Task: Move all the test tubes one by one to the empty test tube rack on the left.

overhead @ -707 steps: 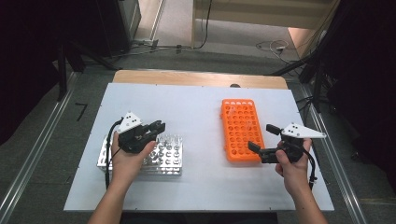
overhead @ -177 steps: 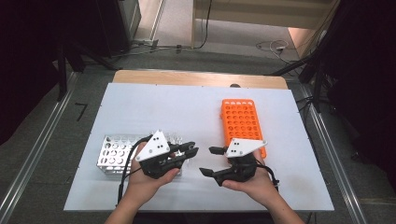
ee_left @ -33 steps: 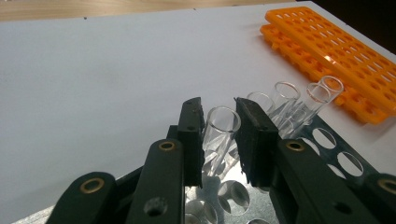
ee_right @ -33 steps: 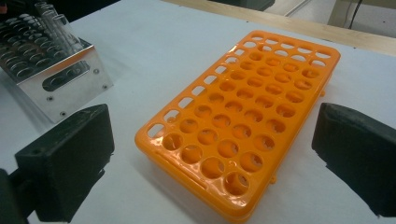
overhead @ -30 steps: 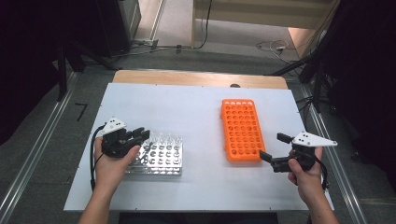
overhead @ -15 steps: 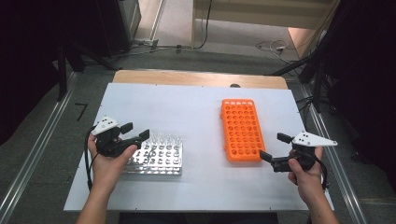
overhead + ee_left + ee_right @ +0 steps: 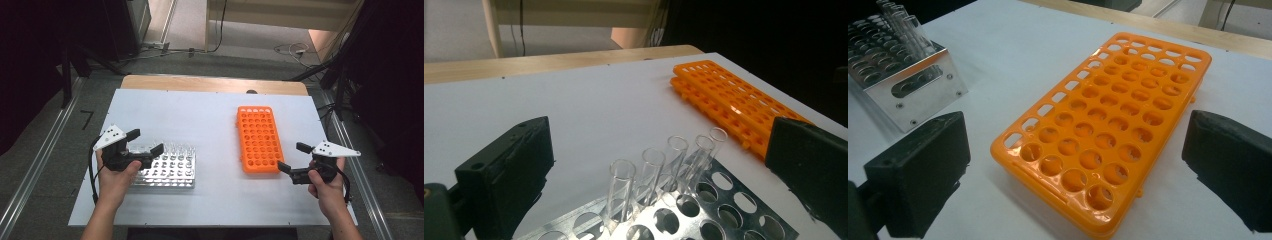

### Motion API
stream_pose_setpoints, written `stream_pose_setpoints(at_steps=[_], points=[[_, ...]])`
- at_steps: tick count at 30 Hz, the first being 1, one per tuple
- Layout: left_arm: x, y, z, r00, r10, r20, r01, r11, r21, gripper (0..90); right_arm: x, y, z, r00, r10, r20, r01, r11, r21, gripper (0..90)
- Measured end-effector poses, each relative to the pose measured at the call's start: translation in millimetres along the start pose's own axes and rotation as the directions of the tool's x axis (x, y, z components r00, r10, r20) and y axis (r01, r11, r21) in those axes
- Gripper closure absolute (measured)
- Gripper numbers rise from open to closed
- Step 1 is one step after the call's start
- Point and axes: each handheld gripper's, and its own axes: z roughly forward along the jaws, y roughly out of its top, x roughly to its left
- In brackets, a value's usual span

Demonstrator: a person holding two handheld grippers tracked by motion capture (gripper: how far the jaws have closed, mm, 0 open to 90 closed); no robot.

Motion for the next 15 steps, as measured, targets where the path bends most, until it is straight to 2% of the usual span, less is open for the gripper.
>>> stream_pose_setpoints(at_steps=[4, 9, 15], points=[[-3.1, -1.5, -4.5, 0.9997, 0.009, 0.025, -0.008, 0.9999, -0.015, 0.0, -1.1, -0.1, -1.3, 1.0, 0.006, 0.003, -0.006, 1.0, -0.003, 0.0], [-6.3, -6.1, -15.0, 0.998, 0.049, 0.041, -0.048, 0.9984, -0.029, 0.0, -2.5, -0.7, -2.7, 1.0, 0.008, 0.004, -0.008, 1.0, -0.01, 0.0], [-7.4, -11.9, -26.7, 0.9965, 0.069, 0.048, -0.065, 0.9956, -0.067, 0.0, -3.6, -1.6, -4.4, 0.9999, 0.016, 0.003, -0.015, 1.0, -0.022, 0.0]])
